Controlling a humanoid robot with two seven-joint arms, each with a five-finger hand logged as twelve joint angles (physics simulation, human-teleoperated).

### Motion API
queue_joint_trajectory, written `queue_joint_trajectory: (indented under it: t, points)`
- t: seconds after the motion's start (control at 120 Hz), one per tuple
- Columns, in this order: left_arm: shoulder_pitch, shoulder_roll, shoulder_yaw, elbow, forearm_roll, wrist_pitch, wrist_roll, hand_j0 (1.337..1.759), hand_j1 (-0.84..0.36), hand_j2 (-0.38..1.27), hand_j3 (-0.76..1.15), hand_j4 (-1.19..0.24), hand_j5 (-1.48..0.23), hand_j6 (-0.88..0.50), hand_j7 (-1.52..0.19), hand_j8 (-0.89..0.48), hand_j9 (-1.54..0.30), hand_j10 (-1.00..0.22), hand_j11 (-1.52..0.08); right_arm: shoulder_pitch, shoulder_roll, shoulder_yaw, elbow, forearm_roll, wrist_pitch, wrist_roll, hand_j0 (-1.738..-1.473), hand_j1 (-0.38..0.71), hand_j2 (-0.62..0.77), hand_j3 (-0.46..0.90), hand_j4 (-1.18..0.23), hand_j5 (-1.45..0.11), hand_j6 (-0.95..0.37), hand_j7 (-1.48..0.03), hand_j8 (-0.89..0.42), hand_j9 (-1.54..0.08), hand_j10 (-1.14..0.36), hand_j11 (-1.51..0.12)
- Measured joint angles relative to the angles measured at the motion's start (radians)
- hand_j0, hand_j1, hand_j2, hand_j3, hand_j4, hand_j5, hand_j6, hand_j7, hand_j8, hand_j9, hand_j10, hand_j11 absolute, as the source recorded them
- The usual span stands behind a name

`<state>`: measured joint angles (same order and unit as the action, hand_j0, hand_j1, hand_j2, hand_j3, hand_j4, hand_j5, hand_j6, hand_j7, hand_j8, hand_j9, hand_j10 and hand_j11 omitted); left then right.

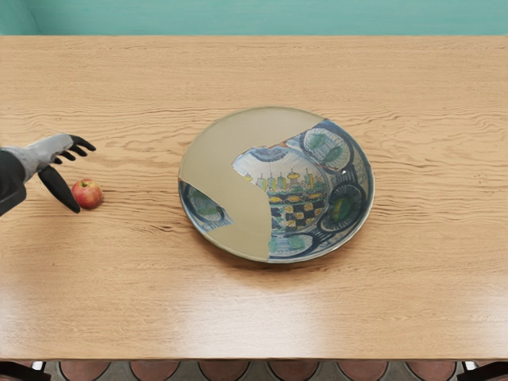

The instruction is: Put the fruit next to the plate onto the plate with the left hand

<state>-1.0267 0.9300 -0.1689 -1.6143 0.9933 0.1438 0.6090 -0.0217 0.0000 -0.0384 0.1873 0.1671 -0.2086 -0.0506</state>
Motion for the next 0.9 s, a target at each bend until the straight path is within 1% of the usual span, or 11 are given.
queue_joint_trajectory:
  t: [0.05, 0.108, 0.217, 0.267, 0.325, 0.358, 0.392, 0.467, 0.558, 0.683, 0.9]
  points:
    - [-0.015, -0.014, 0.014, -0.004, 0.000, 0.012, 0.001, 1.658, 0.06, 0.06, 0.00, -0.26, -0.32, -0.26, -0.32, -0.26, -0.32, -0.25, -0.32, 0.000, 0.000, 0.000, 0.000, 0.000, 0.000, 0.000, -1.658, -0.31, -0.01, 0.00, -0.04, -0.05, -0.04, -0.05, -0.04, -0.05, -0.04, -0.05]
    - [-0.068, -0.014, 0.046, -0.006, -0.006, 0.021, 0.001, 1.658, 0.06, 0.06, 0.00, -0.26, -0.32, -0.26, -0.32, -0.26, -0.32, -0.26, -0.32, 0.000, 0.000, 0.000, 0.000, 0.000, 0.000, 0.000, -1.658, -0.31, -0.01, 0.00, -0.04, -0.05, -0.04, -0.05, -0.04, -0.05, -0.04, -0.05]
    - [-0.139, -0.014, 0.132, -0.004, -0.053, 0.029, 0.002, 1.658, 0.05, 0.06, 0.00, -0.26, -0.33, -0.26, -0.33, -0.26, -0.33, -0.26, -0.33, 0.001, 0.000, 0.000, 0.000, 0.000, 0.000, 0.000, -1.658, -0.31, -0.01, 0.00, -0.04, -0.05, -0.04, -0.05, -0.04, -0.05, -0.04, -0.05]
    - [-0.210, -0.017, 0.192, -0.004, -0.090, 0.040, 0.002, 1.658, 0.05, 0.06, 0.00, -0.26, -0.33, -0.26, -0.33, -0.26, -0.33, -0.26, -0.33, 0.001, 0.000, 0.000, 0.000, 0.000, 0.000, 0.000, -1.658, -0.31, -0.01, 0.00, -0.04, -0.05, -0.04, -0.05, -0.04, -0.05, -0.04, -0.05]
    - [-0.327, -0.076, 0.301, -0.003, -0.144, 0.085, 0.002, 1.658, 0.05, 0.06, 0.00, -0.26, -0.33, -0.26, -0.33, -0.26, -0.33, -0.26, -0.33, 0.002, 0.000, 0.000, 0.000, 0.000, 0.000, 0.000, -1.658, -0.31, -0.01, 0.00, -0.04, -0.05, -0.04, -0.05, -0.04, -0.05, -0.04, -0.05]
    - [-0.372, -0.108, 0.369, -0.003, -0.174, 0.121, 0.002, 1.658, 0.05, 0.06, 0.00, -0.26, -0.33, -0.26, -0.33, -0.26, -0.33, -0.26, -0.33, 0.002, 0.000, 0.000, 0.000, 0.000, 0.000, 0.000, -1.658, -0.31, -0.01, 0.00, -0.04, -0.05, -0.04, -0.05, -0.04, -0.05, -0.04, -0.05]
    - [-0.397, -0.137, 0.432, -0.003, -0.203, 0.157, 0.002, 1.658, 0.04, 0.06, 0.00, -0.26, -0.33, -0.26, -0.33, -0.26, -0.33, -0.26, -0.33, 0.002, 0.000, 0.000, 0.000, 0.000, 0.000, 0.000, -1.658, -0.31, -0.01, 0.00, -0.04, -0.05, -0.04, -0.05, -0.04, -0.05, -0.04, -0.05]
    - [-0.409, -0.144, 0.534, -0.003, -0.254, 0.229, 0.002, 1.658, 0.04, 0.06, 0.00, -0.26, -0.34, -0.26, -0.34, -0.26, -0.34, -0.26, -0.33, 0.003, 0.000, 0.000, 0.000, 0.000, 0.000, 0.000, -1.658, -0.31, -0.01, 0.00, -0.04, -0.05, -0.04, -0.05, -0.04, -0.05, -0.04, -0.05]
    - [-0.409, -0.143, 0.595, -0.005, -0.291, 0.288, 0.002, 1.658, 0.04, 0.05, 0.00, -0.26, -0.33, -0.26, -0.33, -0.26, -0.33, -0.26, -0.33, 0.006, 0.000, 0.000, 0.000, 0.000, 0.000, 0.000, -1.658, -0.31, -0.01, 0.00, -0.04, -0.05, -0.04, -0.05, -0.04, -0.05, -0.04, -0.05]
    - [-0.409, -0.143, 0.625, -0.007, -0.309, 0.332, 0.002, 1.658, 0.05, 0.05, 0.00, -0.26, -0.33, -0.26, -0.33, -0.26, -0.33, -0.26, -0.33, 0.007, 0.000, 0.000, 0.000, 0.000, 0.000, 0.000, -1.658, -0.31, -0.01, 0.00, -0.04, -0.05, -0.04, -0.05, -0.04, -0.05, -0.04, -0.05]
    - [-0.409, -0.147, 0.637, -0.003, -0.318, 0.379, 0.002, 1.658, 0.05, 0.05, 0.00, -0.26, -0.33, -0.26, -0.33, -0.26, -0.33, -0.26, -0.33, 0.008, 0.000, 0.000, 0.000, 0.000, 0.000, 0.000, -1.658, -0.31, -0.01, 0.00, -0.04, -0.05, -0.04, -0.05, -0.04, -0.05, -0.04, -0.05]
